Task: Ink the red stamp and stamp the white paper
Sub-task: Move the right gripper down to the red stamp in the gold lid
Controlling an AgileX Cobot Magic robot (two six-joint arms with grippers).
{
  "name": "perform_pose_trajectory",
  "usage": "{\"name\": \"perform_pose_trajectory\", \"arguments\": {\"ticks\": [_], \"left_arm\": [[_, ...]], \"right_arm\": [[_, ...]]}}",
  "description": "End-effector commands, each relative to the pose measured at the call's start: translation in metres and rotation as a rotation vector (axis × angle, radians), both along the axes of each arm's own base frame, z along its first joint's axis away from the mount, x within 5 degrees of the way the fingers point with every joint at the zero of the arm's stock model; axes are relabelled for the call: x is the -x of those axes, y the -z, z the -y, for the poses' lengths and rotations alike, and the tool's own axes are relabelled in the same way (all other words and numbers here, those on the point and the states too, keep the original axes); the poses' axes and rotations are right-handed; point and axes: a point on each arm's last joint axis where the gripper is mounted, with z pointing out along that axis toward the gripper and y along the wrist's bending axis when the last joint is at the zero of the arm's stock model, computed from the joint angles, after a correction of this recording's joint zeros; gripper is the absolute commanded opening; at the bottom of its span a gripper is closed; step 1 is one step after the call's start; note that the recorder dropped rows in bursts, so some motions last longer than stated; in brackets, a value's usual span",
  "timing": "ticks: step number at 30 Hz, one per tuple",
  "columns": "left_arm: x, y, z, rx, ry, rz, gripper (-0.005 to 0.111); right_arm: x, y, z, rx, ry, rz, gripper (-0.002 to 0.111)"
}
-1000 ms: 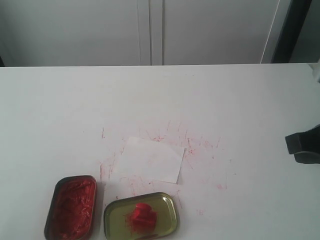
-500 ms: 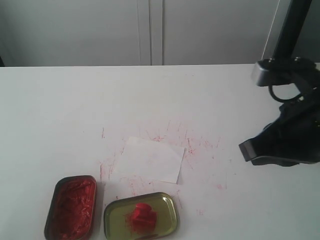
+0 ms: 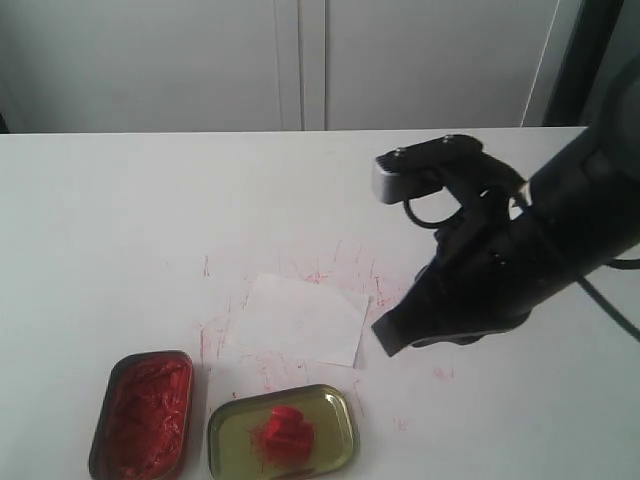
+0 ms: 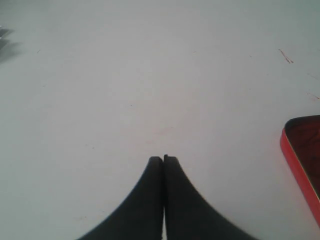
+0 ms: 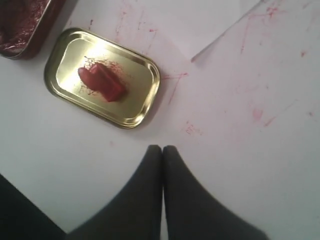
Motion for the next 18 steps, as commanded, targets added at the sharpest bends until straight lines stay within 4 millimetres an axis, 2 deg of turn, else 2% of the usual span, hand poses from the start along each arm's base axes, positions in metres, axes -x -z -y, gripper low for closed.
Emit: {"name": "perform_pose_trajectory", "arguments": {"ticks": [1, 14, 18], "left_arm": [[0.0, 0.001, 0.0, 0.002, -0.002, 0.0, 0.0], [0.0, 0.001, 0.0, 0.002, -0.002, 0.0, 0.0], [0.0, 0.001, 0.0, 0.002, -0.002, 0.0, 0.0]], "right_arm": [[0.001, 0.006, -0.023, 0.023, -0.093, 0.023, 0.0], [0.007, 0.025, -0.085, 0.086, -0.323, 0.029, 0.0], [0.007, 0.037, -0.107, 0.142, -0.422, 0.044, 0.0]]}}
